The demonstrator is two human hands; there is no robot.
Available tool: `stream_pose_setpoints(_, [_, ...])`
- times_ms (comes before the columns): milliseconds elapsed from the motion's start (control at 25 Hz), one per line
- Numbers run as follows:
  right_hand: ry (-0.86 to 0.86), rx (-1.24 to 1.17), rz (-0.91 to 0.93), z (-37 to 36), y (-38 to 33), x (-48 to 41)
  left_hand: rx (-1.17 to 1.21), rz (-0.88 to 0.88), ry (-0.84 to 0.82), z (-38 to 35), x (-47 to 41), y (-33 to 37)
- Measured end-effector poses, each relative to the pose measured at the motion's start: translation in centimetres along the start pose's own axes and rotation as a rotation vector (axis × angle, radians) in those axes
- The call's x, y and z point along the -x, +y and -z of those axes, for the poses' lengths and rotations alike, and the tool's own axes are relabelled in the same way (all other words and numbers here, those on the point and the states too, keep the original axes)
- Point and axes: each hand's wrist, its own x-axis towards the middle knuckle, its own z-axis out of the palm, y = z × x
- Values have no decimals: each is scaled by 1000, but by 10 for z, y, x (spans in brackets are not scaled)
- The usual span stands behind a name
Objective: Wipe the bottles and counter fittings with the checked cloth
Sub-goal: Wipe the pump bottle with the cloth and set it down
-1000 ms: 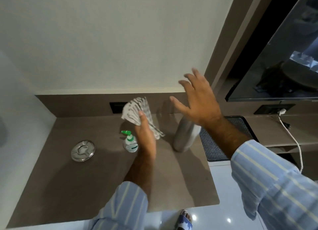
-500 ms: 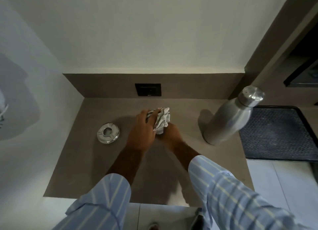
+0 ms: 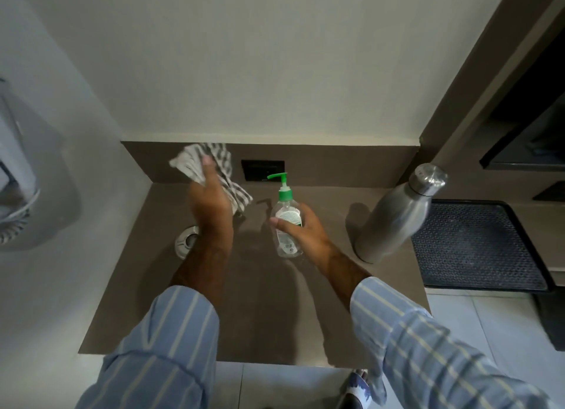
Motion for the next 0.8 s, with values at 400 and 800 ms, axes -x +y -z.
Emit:
stream_pose_setpoints(400, [-350,-323,-252,11,-59,27,123,335,-761,-19,33,5])
stream_pose_setpoints(800, [-424,-674,-285,14,-65,21,242,293,-716,-25,18,32])
